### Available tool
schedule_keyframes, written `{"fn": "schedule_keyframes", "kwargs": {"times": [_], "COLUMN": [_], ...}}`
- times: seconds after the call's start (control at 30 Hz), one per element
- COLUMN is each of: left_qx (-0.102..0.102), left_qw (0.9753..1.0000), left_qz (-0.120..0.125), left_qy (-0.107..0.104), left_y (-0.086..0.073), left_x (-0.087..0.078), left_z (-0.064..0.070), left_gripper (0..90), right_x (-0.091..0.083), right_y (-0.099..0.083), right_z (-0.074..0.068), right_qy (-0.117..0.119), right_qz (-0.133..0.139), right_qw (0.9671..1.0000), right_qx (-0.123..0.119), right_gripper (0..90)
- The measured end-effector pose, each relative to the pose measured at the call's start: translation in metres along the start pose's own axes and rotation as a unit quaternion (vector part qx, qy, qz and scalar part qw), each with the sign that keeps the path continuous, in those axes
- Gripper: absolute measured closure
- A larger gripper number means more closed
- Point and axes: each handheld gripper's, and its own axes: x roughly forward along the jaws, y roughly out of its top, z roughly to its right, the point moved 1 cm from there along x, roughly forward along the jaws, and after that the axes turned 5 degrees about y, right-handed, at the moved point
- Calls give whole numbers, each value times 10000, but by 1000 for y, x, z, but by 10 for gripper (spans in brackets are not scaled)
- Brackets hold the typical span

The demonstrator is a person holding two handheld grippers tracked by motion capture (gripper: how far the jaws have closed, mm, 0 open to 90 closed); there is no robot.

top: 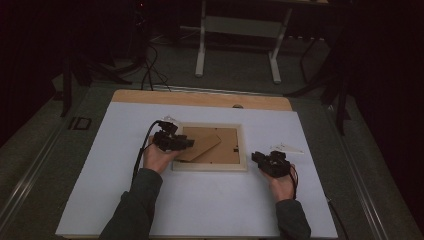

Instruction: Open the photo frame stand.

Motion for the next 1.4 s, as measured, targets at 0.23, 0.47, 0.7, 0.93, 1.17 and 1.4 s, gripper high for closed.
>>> {"fn": "schedule_keyframes", "kwargs": {"times": [0.23,0.47,0.7,0.93,1.17,1.4], "left_qx": [-136,-153,-170,-79,25,22], "left_qw": [9997,9990,9979,9974,9966,9964], "left_qz": [-29,-124,-230,-394,-484,-514], "left_qy": [-192,-404,-573,-601,-673,-675], "left_y": [-1,-3,-4,-7,-8,-9], "left_x": [6,14,19,25,29,31], "left_z": [-3,-2,-1,2,5,6], "left_gripper": [516,473,438,392,392,398], "right_x": [0,0,-1,0,0,0], "right_y": [0,0,0,0,-1,-1], "right_z": [0,0,1,1,1,1], "right_qy": [-2,6,-2,5,12,13], "right_qz": [19,6,10,-2,-13,-14], "right_qw": [10000,10000,10000,10000,10000,10000], "right_qx": [13,11,17,17,22,24], "right_gripper": [753,751,748,746,744,744]}}
